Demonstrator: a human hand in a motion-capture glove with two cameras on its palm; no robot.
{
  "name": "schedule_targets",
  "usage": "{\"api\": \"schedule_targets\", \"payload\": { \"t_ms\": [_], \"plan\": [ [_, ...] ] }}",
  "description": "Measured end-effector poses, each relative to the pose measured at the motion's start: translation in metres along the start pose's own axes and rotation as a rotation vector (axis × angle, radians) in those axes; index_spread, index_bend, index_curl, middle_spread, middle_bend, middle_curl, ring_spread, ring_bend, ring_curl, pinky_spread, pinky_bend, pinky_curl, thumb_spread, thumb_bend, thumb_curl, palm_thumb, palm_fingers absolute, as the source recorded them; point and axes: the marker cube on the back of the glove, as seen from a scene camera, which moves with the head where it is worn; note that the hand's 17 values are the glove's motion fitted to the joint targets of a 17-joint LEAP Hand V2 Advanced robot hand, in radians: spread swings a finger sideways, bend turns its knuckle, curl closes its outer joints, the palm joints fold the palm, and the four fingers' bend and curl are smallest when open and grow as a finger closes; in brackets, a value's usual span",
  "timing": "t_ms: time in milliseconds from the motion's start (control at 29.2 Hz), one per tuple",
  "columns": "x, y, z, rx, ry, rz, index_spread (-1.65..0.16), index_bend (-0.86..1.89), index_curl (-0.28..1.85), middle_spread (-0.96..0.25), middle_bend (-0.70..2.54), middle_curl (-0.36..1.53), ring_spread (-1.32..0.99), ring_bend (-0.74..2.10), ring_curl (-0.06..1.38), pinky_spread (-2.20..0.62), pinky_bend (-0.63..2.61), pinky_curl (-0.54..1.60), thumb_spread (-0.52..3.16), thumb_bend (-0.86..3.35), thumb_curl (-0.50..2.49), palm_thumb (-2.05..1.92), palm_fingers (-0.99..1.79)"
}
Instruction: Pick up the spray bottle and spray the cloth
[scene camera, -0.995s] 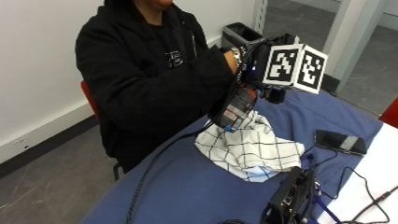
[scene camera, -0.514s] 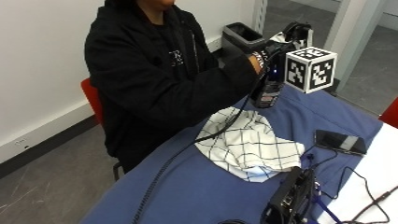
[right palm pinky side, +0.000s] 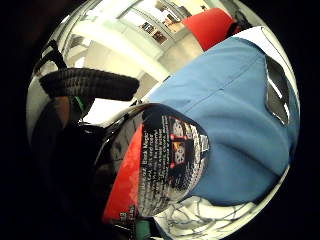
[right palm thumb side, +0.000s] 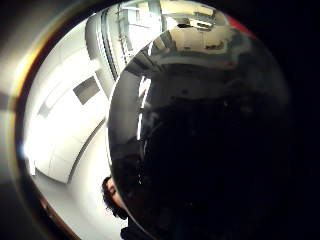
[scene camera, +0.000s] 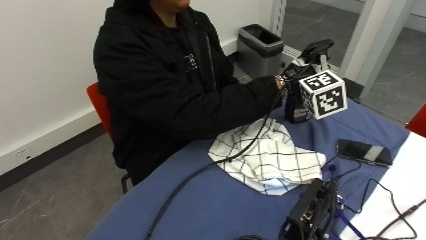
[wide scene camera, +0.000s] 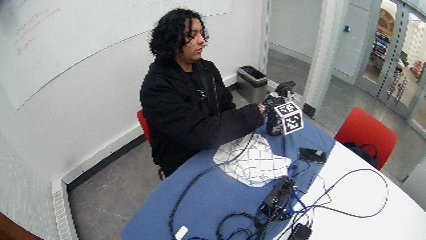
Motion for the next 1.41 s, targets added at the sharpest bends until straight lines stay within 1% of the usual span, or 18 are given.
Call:
{"api": "schedule_targets", "payload": {
  "t_ms": [480, 583, 754, 823, 995, 1132, 1269, 1406],
  "plan": [
    [0.013, -0.003, -0.004, 0.054, -0.037, 0.020, -0.28, 0.19, 0.68, -0.19, 0.60, 0.62, -0.21, 0.67, 0.53, -0.26, 0.41, 0.45, 0.58, -0.02, 0.91, 1.00, 1.29],
    [0.014, -0.001, -0.006, 0.031, -0.059, 0.038, -0.28, 0.19, 0.68, -0.20, 0.60, 0.62, -0.21, 0.67, 0.53, -0.26, 0.41, 0.45, 0.57, -0.03, 0.91, 0.99, 1.29],
    [0.012, 0.012, -0.012, -0.083, -0.098, 0.106, -0.28, 0.19, 0.68, -0.17, 0.60, 0.61, -0.19, 0.67, 0.52, -0.23, 0.36, 0.44, 0.60, -0.02, 0.91, 1.00, 1.21],
    [0.010, 0.021, -0.017, -0.101, -0.059, 0.134, -0.28, 0.17, 0.67, -0.15, 0.61, 0.61, -0.17, 0.62, 0.51, -0.13, 0.22, 0.41, 0.68, -0.01, 0.89, 1.00, 0.98],
    [0.003, 0.051, -0.035, -0.116, 0.111, 0.167, -0.27, 0.12, 0.64, -0.07, 0.45, 0.55, -0.10, 0.50, 0.49, 0.03, 0.24, 0.43, 0.86, -0.03, 0.82, 0.92, 0.66],
    [-0.002, 0.082, -0.053, -0.170, 0.250, 0.164, -0.28, 0.06, 0.55, -0.03, 0.36, 0.50, -0.06, 0.47, 0.46, 0.12, 0.28, 0.42, 0.96, -0.02, 0.77, 0.90, 0.54],
    [-0.005, 0.118, -0.071, -0.238, 0.394, 0.139, -0.29, 0.08, 0.49, -0.02, 0.30, 0.47, -0.04, 0.45, 0.43, 0.18, 0.28, 0.40, 1.02, -0.02, 0.74, 0.90, 0.48],
    [-0.010, 0.156, -0.090, -0.264, 0.617, 0.128, -0.31, 0.09, 0.44, -0.01, 0.26, 0.44, -0.02, 0.43, 0.41, 0.21, 0.28, 0.39, 1.07, -0.01, 0.70, 0.90, 0.40]
  ]
}}
